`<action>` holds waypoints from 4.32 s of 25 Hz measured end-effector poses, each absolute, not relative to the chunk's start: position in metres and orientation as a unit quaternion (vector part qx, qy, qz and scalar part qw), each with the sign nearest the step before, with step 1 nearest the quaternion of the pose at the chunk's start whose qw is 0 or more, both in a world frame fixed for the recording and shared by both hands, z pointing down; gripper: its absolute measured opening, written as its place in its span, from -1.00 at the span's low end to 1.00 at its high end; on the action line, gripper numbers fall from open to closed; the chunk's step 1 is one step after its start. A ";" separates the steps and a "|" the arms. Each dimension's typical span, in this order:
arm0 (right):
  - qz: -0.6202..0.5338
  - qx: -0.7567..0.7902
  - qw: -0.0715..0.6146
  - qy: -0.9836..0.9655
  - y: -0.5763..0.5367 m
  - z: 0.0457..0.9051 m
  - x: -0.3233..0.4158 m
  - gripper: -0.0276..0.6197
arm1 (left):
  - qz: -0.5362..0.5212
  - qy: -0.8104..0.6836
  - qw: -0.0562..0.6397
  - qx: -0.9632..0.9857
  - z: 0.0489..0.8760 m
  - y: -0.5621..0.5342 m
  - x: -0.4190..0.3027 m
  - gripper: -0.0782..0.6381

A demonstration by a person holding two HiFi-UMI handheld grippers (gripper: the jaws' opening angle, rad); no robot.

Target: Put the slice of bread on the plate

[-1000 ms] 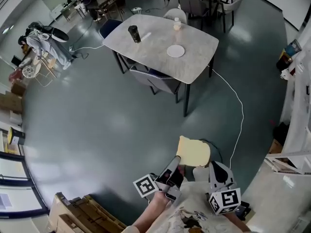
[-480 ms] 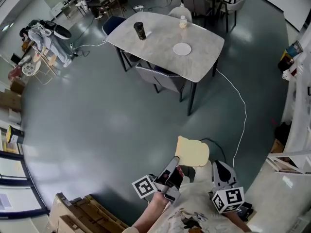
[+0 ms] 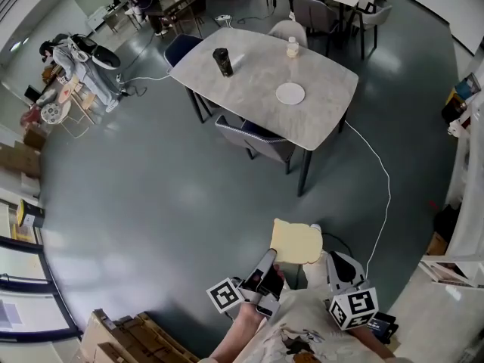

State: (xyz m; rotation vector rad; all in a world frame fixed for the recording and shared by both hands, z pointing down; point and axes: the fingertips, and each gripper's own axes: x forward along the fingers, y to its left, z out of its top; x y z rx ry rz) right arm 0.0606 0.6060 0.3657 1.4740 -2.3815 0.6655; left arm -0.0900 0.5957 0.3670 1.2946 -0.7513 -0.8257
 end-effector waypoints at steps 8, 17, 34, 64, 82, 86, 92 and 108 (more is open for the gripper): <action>0.215 0.500 0.121 -0.830 0.484 0.353 0.117 -0.90 | -0.359 -0.344 0.642 0.584 0.352 0.477 -0.046 -0.52; 0.162 0.487 0.124 -0.850 0.377 0.341 0.174 -0.90 | -0.390 -0.359 0.615 0.583 0.335 0.375 -0.014 -0.52; 0.172 0.449 0.155 -0.863 0.297 0.354 0.172 -0.90 | -0.391 -0.374 0.619 0.569 0.340 0.290 -0.001 -0.52; 0.124 0.487 0.168 -0.848 0.071 0.314 0.080 -0.90 | -0.354 -0.291 0.642 0.614 0.340 0.063 -0.093 -0.52; 0.153 0.398 0.230 -0.875 -0.037 0.365 0.097 -0.90 | -0.360 -0.359 0.646 0.569 0.403 -0.032 -0.070 -0.52; 0.147 0.370 0.221 -0.890 -0.056 0.373 0.081 -0.90 | -0.372 -0.371 0.651 0.548 0.420 -0.039 -0.071 -0.52; 0.145 0.341 0.228 -0.901 -0.073 0.395 0.063 -0.90 | -0.374 -0.382 0.641 0.551 0.441 -0.050 -0.075 -0.52; 0.162 0.325 0.240 -0.900 -0.080 0.456 0.048 -0.90 | -0.375 -0.399 0.629 0.552 0.493 -0.063 -0.067 -0.52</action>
